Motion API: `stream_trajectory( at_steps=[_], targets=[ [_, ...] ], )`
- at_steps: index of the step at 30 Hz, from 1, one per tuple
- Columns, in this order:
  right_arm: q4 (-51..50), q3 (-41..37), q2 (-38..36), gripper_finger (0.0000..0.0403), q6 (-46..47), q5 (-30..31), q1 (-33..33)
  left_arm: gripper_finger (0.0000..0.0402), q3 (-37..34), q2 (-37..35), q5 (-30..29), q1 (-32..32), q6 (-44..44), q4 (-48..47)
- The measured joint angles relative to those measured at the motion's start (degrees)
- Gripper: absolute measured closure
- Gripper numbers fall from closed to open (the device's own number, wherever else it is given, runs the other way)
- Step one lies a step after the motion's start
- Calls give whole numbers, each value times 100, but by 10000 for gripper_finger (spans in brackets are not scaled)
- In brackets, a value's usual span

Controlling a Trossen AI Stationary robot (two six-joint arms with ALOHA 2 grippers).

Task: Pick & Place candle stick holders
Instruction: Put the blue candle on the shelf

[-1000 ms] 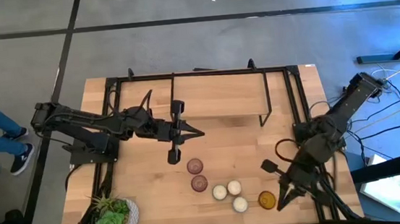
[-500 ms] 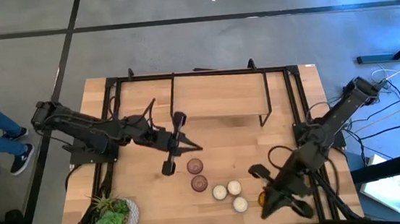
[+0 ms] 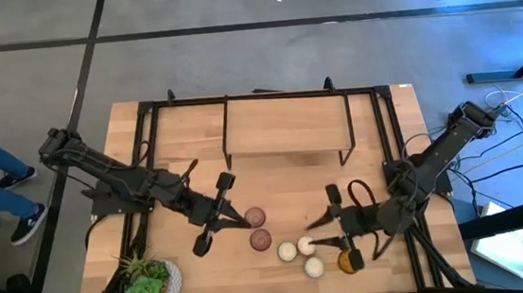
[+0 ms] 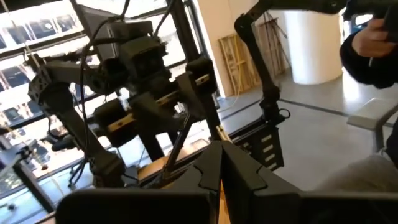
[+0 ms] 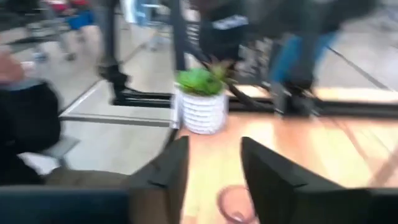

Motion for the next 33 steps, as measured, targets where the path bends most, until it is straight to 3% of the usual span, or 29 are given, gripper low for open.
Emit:
stream_trajectory(
  at_steps=[5, 10, 20, 26, 33],
  targets=[
    [-599, -2, 0, 166, 991, 282, -42, 398, 0, 0, -282, -189, 135, -179],
    [-1214, -2, 0, 131, 1967, 329, -131, 398, 0, -17, -385, -310, 226, -330],
    [-2304, -4, 186, 126, 3073, -386, -378, 398, 0, -17, -448, -355, 229, -353],
    [-3212, -7, 665, 126, 3562, -1251, -702, 398, 0, -17, -636, -353, 190, -355],
    [-3897, 642, 1539, 126, 2922, -1783, -951, 398, 0, -17, -639, -353, 16, -402]
  ],
)
